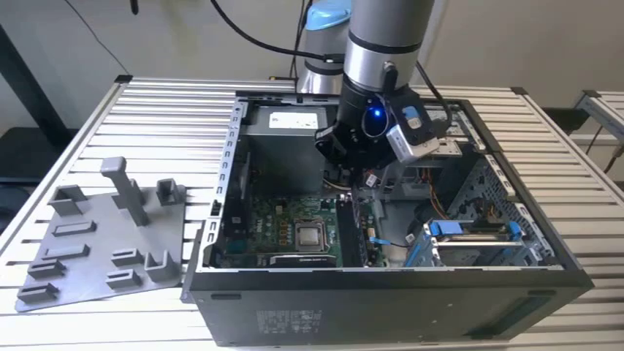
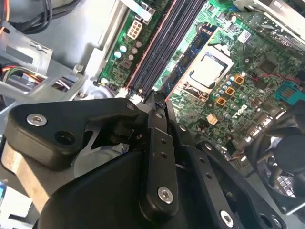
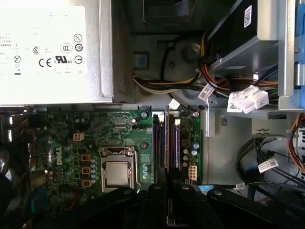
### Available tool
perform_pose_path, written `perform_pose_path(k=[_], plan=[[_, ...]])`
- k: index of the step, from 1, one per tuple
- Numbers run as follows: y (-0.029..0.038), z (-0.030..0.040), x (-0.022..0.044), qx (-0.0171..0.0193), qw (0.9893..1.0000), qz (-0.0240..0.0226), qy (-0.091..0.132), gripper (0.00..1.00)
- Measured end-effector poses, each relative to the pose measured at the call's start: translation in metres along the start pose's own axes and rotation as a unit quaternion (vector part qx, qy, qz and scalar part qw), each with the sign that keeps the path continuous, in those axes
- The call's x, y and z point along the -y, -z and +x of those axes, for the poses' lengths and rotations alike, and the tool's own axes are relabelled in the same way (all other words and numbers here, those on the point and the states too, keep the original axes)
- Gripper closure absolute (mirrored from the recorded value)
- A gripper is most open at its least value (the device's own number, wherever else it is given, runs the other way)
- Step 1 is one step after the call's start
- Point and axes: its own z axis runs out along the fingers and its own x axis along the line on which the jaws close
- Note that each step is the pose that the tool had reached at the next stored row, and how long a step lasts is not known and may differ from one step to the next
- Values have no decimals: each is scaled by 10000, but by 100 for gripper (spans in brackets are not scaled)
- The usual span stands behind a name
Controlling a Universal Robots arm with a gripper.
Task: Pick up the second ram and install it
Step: 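Insert the second ram into the second slot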
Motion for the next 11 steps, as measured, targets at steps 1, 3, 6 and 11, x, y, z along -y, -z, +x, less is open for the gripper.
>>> perform_pose_path(k=[1,3,6,11], plan=[[-18,2,0,0,10000,-1,0,86],[-55,4,2,0,10000,-2,1,86],[-96,6,6,-4,10000,-2,16,86],[-107,6,7,-18,10000,0,21,86]])
